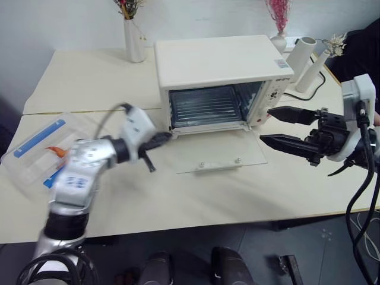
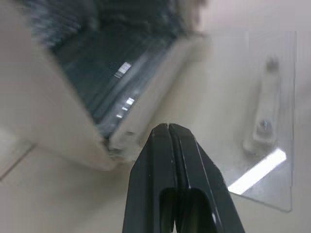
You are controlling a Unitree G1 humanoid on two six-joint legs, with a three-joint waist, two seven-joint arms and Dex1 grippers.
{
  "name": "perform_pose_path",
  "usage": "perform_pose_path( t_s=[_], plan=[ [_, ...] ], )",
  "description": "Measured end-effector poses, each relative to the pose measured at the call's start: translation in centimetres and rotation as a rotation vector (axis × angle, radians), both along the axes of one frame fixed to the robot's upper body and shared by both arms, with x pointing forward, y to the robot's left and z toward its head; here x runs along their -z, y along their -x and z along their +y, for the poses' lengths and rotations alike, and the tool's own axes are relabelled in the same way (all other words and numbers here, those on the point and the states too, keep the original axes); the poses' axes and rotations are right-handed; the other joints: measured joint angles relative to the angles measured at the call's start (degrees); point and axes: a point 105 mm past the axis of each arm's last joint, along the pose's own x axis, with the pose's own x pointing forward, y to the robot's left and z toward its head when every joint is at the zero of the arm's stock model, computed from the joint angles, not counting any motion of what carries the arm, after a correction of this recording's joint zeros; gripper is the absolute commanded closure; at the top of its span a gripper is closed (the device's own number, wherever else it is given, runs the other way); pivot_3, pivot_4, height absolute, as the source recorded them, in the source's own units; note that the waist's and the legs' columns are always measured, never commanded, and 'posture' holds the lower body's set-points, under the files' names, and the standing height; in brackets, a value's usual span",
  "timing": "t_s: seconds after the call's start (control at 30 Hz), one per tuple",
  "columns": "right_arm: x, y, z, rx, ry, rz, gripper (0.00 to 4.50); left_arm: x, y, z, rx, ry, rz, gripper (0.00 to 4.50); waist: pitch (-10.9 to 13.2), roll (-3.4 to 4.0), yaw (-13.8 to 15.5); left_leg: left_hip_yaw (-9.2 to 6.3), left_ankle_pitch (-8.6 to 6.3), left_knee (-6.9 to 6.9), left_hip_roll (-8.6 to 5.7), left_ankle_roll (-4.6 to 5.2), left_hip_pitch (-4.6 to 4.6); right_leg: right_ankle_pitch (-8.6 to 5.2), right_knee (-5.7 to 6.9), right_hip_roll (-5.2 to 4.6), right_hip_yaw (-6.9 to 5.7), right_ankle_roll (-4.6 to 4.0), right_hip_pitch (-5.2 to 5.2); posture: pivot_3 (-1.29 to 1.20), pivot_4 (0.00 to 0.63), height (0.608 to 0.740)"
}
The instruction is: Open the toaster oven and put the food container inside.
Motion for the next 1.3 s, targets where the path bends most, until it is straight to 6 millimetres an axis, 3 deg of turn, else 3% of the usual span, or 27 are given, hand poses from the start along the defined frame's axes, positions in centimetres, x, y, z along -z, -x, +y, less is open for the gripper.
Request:
perform_pose_path(
  t_s=[0.1,0.43,0.57,0.73,0.87,1.13,1.3],
  plan=[
    [0.2,-0.4,0.5,-0.031,0.041,-0.003,0.0,-1.9,3.0,3.3,-0.153,0.086,-0.038,3.01,0.0,0.0,-0.27,-0.01,0.0,0.01,-0.05,0.0,0.05,0.01,0.0,-0.03,0.0,0.01,0.06,0.0,0.15,0.74],
    [-0.9,-0.8,2.1,-0.149,0.086,-0.035,0.0,-0.4,7.4,16.1,-1.016,0.301,0.059,0.05,0.01,-0.13,0.72,-0.12,-0.03,0.25,-0.13,-0.06,0.05,0.01,0.03,0.0,0.0,0.01,0.16,0.0,0.15,0.74],
    [-1.0,-0.8,2.4,-0.168,0.105,-0.07,0.0,1.1,8.5,19.9,-1.249,0.342,0.162,0.01,0.01,-0.12,0.74,-0.05,-0.04,0.16,-0.15,-0.09,0.05,0.01,0.06,0.0,0.0,0.01,0.09,0.0,0.15,0.74],
    [-1.0,-0.6,2.6,-0.175,0.121,-0.092,0.0,3.8,8.6,22.4,-1.404,0.355,0.291,0.01,0.01,-0.17,0.74,-0.05,-0.09,0.15,-0.06,-0.14,0.04,0.01,0.04,-0.04,0.0,0.01,0.07,0.0,0.15,0.74],
    [-0.4,-0.5,2.4,-0.159,0.12,-0.08,0.0,4.3,7.6,22.9,-1.421,0.393,0.339,0.01,0.0,-0.2,0.99,-0.03,-0.11,0.14,-0.06,-0.15,0.05,0.0,0.03,-0.08,0.0,0.01,0.05,0.0,0.15,0.74],
    [-0.4,-0.1,2.5,-0.122,0.09,-0.096,0.0,7.6,4.8,22.9,-1.422,0.343,0.476,0.01,0.01,-0.22,0.81,0.04,-0.11,0.07,-0.05,-0.16,0.04,0.01,0.07,-0.08,0.01,0.01,-0.03,0.0,0.15,0.74],
    [-0.3,-0.1,2.0,-0.086,0.071,-0.094,0.0,7.9,4.1,23.3,-1.446,0.344,0.484,0.01,0.01,-0.23,0.7,0.05,-0.11,0.04,-0.06,-0.15,0.05,0.01,0.06,-0.11,0.0,0.01,-0.03,0.0,0.15,0.74]
  ],
)
